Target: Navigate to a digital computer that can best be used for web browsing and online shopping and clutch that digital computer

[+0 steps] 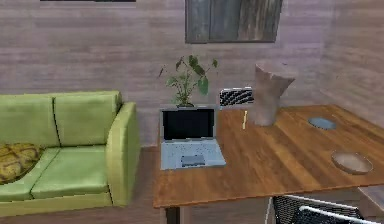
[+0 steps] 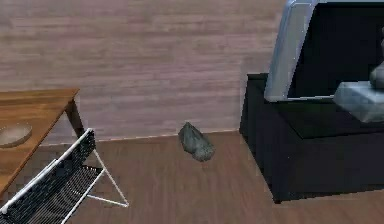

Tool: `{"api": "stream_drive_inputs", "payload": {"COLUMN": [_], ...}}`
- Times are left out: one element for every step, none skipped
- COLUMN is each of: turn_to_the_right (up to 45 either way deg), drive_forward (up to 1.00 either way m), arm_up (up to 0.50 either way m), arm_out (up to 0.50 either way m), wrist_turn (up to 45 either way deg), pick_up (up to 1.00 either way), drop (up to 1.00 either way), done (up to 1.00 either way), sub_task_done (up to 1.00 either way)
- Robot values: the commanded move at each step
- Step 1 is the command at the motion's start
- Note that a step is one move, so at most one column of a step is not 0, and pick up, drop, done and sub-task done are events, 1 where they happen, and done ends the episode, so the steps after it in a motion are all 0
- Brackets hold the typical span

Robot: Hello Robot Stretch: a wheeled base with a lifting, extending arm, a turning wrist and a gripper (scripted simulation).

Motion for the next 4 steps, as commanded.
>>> {"api": "stream_drive_inputs", "payload": {"turn_to_the_right": [27.0, 0.0, -45.0, -45.0], "drive_forward": [0.0, 0.4, 0.0, 0.0], "arm_up": [0.0, 0.0, 0.0, 0.0], "arm_out": [0.0, 0.0, 0.0, 0.0], "wrist_turn": [0.0, 0.0, 0.0, 0.0], "pick_up": [0.0, 0.0, 0.0, 0.0], "drop": [0.0, 0.0, 0.0, 0.0], "done": [0.0, 0.0, 0.0, 0.0], "sub_task_done": [0.0, 0.0, 0.0, 0.0]}}
